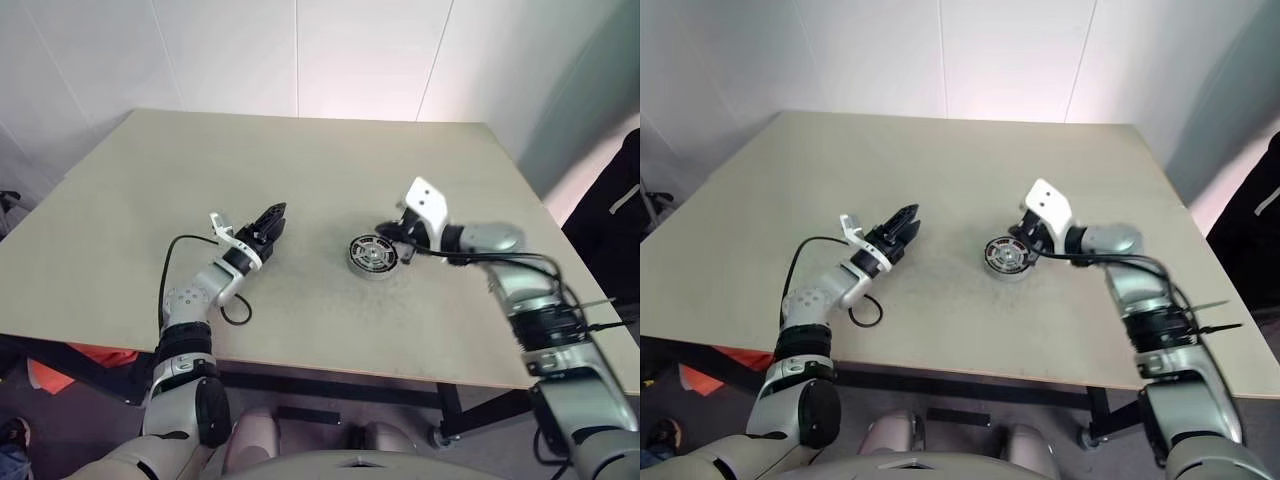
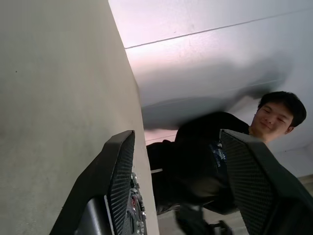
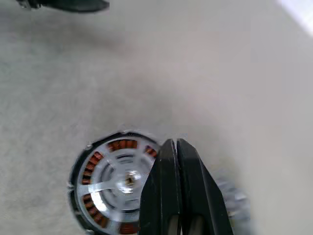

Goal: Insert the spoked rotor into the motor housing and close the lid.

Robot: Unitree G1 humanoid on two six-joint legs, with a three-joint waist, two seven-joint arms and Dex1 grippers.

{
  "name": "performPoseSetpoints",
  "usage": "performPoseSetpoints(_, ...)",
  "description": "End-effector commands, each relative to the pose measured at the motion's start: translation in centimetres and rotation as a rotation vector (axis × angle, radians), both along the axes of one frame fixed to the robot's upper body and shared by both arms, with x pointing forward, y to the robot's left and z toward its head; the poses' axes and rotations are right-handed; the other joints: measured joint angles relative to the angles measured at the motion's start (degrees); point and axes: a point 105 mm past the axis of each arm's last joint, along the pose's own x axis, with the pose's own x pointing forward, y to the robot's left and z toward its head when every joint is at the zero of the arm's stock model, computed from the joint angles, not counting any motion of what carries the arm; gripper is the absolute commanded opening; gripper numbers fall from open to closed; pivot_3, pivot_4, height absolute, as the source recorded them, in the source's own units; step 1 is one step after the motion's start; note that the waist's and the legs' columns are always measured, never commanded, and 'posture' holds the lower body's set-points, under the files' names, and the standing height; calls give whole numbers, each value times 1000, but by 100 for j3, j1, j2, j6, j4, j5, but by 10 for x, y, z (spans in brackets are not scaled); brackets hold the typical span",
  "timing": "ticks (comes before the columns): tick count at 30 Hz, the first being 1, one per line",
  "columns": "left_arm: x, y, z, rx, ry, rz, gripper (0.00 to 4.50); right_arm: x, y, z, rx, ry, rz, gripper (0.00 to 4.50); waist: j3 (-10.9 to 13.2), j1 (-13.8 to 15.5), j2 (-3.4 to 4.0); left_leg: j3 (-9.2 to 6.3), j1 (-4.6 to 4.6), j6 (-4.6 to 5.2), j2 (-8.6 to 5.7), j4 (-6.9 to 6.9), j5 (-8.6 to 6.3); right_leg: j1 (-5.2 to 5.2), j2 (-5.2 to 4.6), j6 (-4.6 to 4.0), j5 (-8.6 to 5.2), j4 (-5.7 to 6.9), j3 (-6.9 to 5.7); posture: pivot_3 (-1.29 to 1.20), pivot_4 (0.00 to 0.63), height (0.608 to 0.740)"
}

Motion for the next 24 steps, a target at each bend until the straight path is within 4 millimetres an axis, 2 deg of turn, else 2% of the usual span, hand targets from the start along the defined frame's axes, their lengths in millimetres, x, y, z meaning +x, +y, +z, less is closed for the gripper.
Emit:
performPoseSetpoints(1, 5, 1, 23, 86, -108, -14, 2939, -12, -17, 10, -315, -89, 178, 28, 0, 25, 0, 1, -3, 2, 0, -9, -2, 0, 0, -15, 7, -4, -1, 0, 0, 740)
performPoseSetpoints(2, 5, 2, 24, 106, -119, -14, 2939, -16, -26, 5, -415, -86, 220, 28, 0, 31, -1, 1, -10, 7, 0, -12, -6, -3, 0, -16, 2, -5, -2, 0, 0, 740)
performPoseSetpoints(5, 7, 11, 28, 150, -145, 4, 2939, -14, -41, 0, -616, -113, 303, 547, -1, 0, -1, 1, -41, 4, 1, 0, -24, -24, 0, -19, -12, -4, -4, 0, 0, 740)
performPoseSetpoints(9, 9, 21, 28, 156, -146, 36, 2939, -9, -40, -5, -716, -149, 380, 1858, -1, -93, 0, 2, -116, 29, -3, 23, -18, -106, -1, -24, -8, 23, -4, 0, 0, 740)
performPoseSetpoints(12, 7, 22, 24, 155, -137, 44, 2939, -8, -32, -16, -766, -159, 455, 1858, -1, -133, 0, 1, -122, 30, -1, 32, -18, -115, -2, -26, -9, 38, -4, 0, 0, 740)
performPoseSetpoints(15, 6, 20, 20, 159, -129, 45, 2939, -5, -27, -17, -775, -179, 481, 1858, 0, -152, 0, 1, -118, 30, 1, 43, -18, -111, -2, -31, -9, 46, -4, 0, 0, 740)
performPoseSetpoints(24, 4, 26, 18, 161, -120, 66, 2939, -12, -13, -33, -773, -176, 561, 1858, 0, -154, 0, 1, -116, 32, 4, 54, -18, -111, -3, -34, -7, 59, -4, 0, 0, 740)
